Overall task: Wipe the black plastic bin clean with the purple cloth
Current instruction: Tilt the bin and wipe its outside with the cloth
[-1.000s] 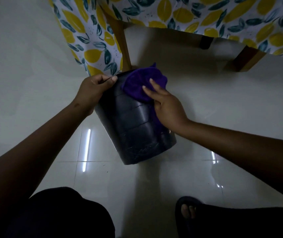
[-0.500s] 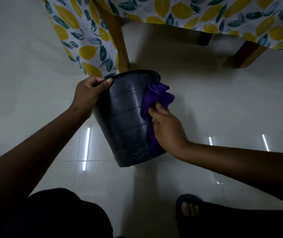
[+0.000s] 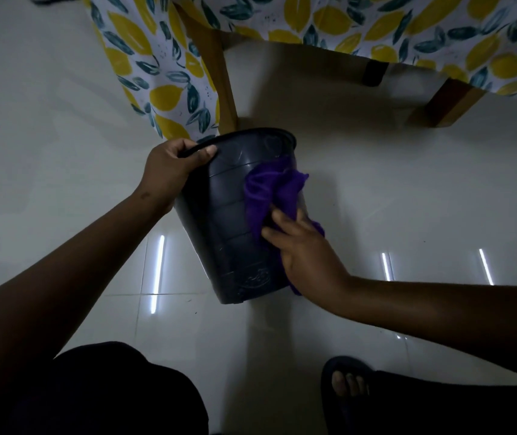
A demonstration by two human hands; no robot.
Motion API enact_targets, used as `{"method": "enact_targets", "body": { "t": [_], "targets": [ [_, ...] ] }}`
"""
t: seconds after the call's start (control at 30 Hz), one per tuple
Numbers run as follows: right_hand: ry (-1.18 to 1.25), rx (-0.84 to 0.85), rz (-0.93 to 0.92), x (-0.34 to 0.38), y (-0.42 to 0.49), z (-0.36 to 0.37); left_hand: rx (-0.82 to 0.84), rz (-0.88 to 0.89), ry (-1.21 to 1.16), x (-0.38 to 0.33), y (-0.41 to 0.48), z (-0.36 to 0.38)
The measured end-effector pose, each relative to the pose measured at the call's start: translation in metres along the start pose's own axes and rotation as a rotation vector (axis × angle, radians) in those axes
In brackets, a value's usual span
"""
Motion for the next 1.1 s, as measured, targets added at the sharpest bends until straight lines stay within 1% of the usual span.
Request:
{"method": "enact_targets", "body": {
  "t": [0.07,0.23,0.37,0.47,0.53,0.63,0.7,0.73,0.8,0.97,1.1],
  "targets": [
    [-0.018,0.01,0.011,-0.001,0.005,0.002,0.027,0.003,0.02,-0.001,0.001,0.001],
    [0.051,-0.075,0.037,-0.018,0.052,-0.023,0.083,-0.013,0.067,-0.006,-0.002,0.0],
    [0.167,-0.093,0.109,-0.042,0.073,-0.046,0.03,0.002,0.092,-0.005,-0.003,-0.002],
    [0.127,-0.146,0.079,-0.035,0.045,-0.039,-0.001,0.017,0.095,-0.002,-0.002,-0.004],
    [0.036,-0.1,-0.006,-0.018,0.02,-0.023,-0.004,0.021,0.091,0.001,-0.003,-0.007],
    [-0.164,0.088,-0.165,0.006,-0.002,0.005,0.01,0.019,0.077,0.003,-0.002,-0.008],
    [-0.261,0.143,-0.24,0.015,0.0,0.014,0.031,0.009,0.056,0.003,-0.001,-0.006],
    [-0.269,0.15,-0.244,0.017,0.005,0.015,0.043,0.006,0.042,0.001,-0.001,-0.005],
    [-0.192,0.14,-0.19,0.014,0.023,0.011,0.061,0.005,0.009,-0.002,-0.002,-0.003],
    [0.101,-0.047,0.008,-0.024,0.07,-0.033,0.066,-0.013,0.007,-0.002,-0.006,-0.003],
    [0.259,-0.087,0.319,-0.074,0.053,-0.042,0.036,-0.013,0.0,0.007,-0.006,-0.012]
  ]
}}
Point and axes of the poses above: each hand's wrist, its own y-axis towards the middle knuckle, its own z-axis out of the palm, x = y × z, the point moved 9 cm from there along y, towards the middle knuckle, and after that the axes turned 11 degrees about y, right-handed, at the moved point
